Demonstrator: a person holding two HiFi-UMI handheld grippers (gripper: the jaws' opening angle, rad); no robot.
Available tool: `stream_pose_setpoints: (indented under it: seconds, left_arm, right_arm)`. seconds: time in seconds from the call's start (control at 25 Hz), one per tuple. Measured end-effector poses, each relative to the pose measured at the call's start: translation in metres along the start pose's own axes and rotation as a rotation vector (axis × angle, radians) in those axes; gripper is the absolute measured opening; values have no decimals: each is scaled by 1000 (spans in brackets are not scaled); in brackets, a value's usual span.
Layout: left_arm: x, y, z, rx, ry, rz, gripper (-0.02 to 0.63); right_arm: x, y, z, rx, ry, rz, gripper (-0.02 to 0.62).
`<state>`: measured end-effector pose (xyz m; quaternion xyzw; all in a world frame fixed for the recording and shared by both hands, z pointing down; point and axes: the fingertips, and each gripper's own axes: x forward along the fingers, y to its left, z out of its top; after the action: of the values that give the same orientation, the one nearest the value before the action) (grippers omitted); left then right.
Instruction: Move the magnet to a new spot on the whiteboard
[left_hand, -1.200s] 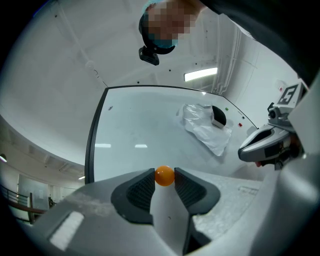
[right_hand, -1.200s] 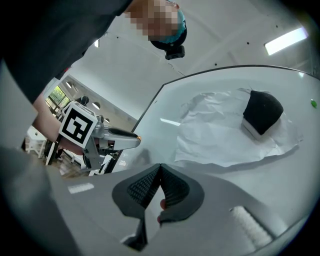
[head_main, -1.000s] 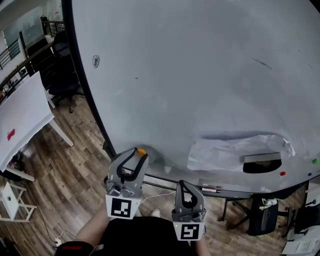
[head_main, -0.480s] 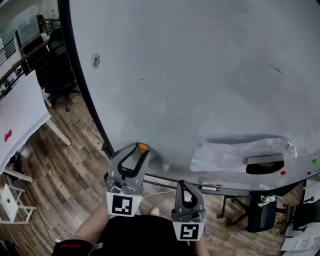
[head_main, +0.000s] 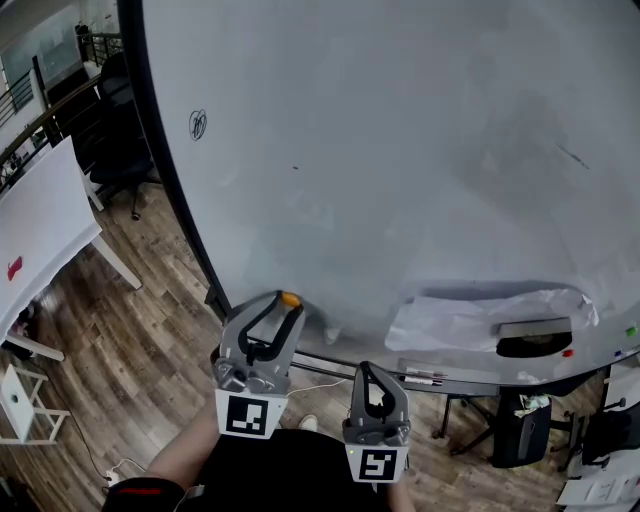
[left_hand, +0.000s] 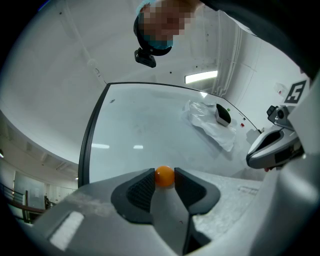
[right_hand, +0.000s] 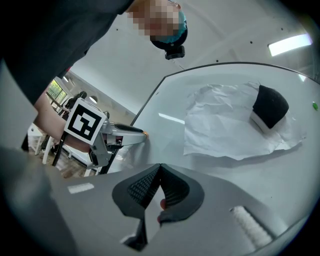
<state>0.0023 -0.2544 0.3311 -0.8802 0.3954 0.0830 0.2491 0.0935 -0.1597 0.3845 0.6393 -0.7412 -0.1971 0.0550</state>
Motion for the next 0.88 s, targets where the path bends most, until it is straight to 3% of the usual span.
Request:
stream_pose_setpoints:
  seconds: [0.88]
  left_arm:
    - [1, 1, 1, 12, 17, 52, 132]
  right_arm:
    - [0, -5, 4, 14, -31, -4, 3]
